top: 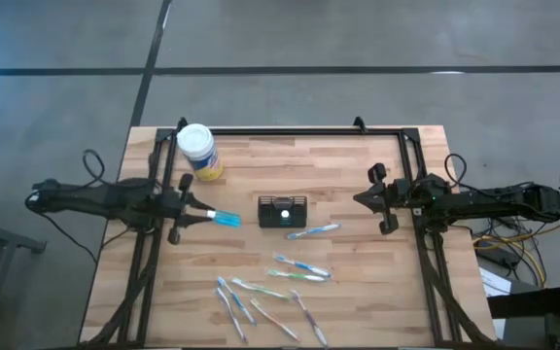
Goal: Pick & Place toothbrushing station
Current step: Put the mouthwash into the mesh organizer
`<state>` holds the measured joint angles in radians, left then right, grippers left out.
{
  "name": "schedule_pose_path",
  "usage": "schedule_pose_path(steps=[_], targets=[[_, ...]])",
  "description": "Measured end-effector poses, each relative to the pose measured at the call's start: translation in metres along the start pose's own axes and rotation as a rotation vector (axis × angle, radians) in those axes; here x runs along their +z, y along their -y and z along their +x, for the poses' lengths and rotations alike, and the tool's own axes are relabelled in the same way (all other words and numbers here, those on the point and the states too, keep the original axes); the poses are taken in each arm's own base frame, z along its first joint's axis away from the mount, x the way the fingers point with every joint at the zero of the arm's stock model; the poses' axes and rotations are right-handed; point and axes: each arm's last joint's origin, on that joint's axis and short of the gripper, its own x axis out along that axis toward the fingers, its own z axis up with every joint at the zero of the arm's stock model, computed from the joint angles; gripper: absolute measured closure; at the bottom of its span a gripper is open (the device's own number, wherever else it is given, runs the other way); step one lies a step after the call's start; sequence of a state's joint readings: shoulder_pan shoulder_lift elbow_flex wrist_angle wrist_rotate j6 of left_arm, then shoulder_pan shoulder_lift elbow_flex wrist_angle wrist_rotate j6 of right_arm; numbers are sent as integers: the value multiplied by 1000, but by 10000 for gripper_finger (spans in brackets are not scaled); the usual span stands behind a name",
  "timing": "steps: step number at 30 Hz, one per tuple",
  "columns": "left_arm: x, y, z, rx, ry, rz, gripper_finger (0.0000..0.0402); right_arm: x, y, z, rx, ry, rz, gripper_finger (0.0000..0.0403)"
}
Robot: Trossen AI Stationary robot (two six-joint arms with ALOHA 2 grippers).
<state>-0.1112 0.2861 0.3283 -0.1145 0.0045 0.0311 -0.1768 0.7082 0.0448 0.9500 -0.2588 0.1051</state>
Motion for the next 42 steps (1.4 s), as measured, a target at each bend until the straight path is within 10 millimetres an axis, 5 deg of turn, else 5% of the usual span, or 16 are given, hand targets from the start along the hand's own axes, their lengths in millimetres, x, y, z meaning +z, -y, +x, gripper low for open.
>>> schedule_pose_path(steps=[9,15,20,27,36,42], targets=[[-31,1,2,9,209,-14,304,0,0,0,0,0,0,390],[-30,0,1,52,258,-23,304,2,0,0,3,20,22,390],[12,-1,-4,43,266,-14,304,4,0,0,1,35,11,390],[89,-5,10,65,51,109,304,3,1,0,-49,38,-14,390],[145,-10,72,76,-301,260,304,3,1,0,-49,38,-19,390],[156,-15,121,-5,-526,454,304,3,1,0,-49,38,-11,390]])
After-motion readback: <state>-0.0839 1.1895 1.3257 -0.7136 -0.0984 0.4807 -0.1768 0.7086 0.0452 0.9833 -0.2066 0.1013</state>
